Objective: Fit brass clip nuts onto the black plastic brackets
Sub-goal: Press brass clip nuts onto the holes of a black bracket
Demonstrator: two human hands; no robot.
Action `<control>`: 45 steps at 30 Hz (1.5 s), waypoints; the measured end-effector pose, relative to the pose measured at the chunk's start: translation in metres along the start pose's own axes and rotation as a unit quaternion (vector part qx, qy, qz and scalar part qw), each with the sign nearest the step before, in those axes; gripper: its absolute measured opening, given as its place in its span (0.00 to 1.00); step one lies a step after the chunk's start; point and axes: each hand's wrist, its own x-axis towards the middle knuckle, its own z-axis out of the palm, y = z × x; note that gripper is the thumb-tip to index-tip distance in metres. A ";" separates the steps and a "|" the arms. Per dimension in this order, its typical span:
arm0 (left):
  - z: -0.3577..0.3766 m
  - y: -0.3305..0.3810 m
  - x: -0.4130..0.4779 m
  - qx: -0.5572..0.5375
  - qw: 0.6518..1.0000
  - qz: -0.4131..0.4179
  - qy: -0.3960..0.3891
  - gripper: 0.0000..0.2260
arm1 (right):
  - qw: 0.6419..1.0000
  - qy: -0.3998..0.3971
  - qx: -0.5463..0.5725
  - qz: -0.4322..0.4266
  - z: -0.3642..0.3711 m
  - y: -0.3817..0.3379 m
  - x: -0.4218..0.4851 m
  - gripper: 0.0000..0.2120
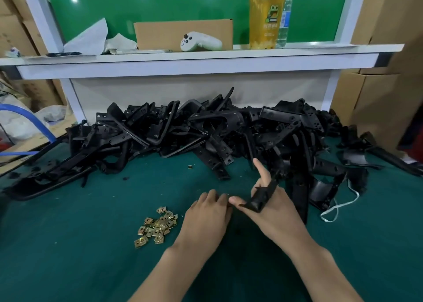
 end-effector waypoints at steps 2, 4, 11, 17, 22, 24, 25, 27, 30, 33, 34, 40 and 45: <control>0.000 -0.008 -0.008 -0.023 1.000 0.013 0.010 0.13 | 0.995 0.017 -0.093 -0.014 -0.001 -0.001 0.000 0.55; -0.001 -0.015 -0.015 -0.048 0.998 0.035 0.028 0.13 | 0.982 0.049 -0.182 -0.028 -0.001 -0.001 -0.001 0.56; 0.004 -0.011 -0.016 -0.092 0.989 0.075 0.085 0.12 | 0.958 0.058 -0.276 -0.049 0.009 0.012 -0.003 0.38; -0.006 -0.012 -0.023 -0.333 0.933 -0.016 0.134 0.05 | 0.967 0.030 -0.251 -0.013 0.013 0.020 -0.002 0.32; -0.019 -0.029 -0.015 -0.578 0.785 -0.158 0.154 0.07 | 0.975 0.019 -0.223 0.009 0.018 0.021 0.000 0.33; -0.021 -0.043 -0.008 -0.529 0.816 -0.155 0.174 0.07 | 0.975 0.028 -0.221 0.019 0.016 0.022 0.002 0.33; -0.022 -0.051 0.000 -0.491 0.840 -0.156 0.172 0.07 | 0.973 0.034 -0.226 0.021 0.015 0.023 0.003 0.33; -0.023 -0.068 0.025 -0.405 0.889 -0.165 0.134 0.08 | 0.972 0.041 -0.230 0.026 0.011 0.024 0.005 0.32; -0.016 -0.088 0.069 -0.313 0.934 -0.167 0.046 0.07 | 0.975 0.045 -0.215 0.034 0.009 0.027 0.005 0.30; -0.007 -0.099 0.095 -0.224 0.965 -0.137 -0.027 0.09 | 0.978 0.043 -0.204 0.034 0.009 0.027 0.004 0.30; -0.005 -0.100 0.099 -0.196 0.971 -0.125 -0.052 0.09 | 0.979 0.043 -0.198 0.035 0.009 0.026 0.004 0.30; -0.005 -0.074 0.083 -0.120 0.989 -0.055 -0.073 0.10 | 0.981 0.042 -0.182 0.046 0.006 0.027 0.005 0.31; -0.003 -0.034 0.040 -0.229 0.972 0.013 -0.054 0.07 | 0.978 0.032 -0.193 0.073 0.003 0.026 0.007 0.40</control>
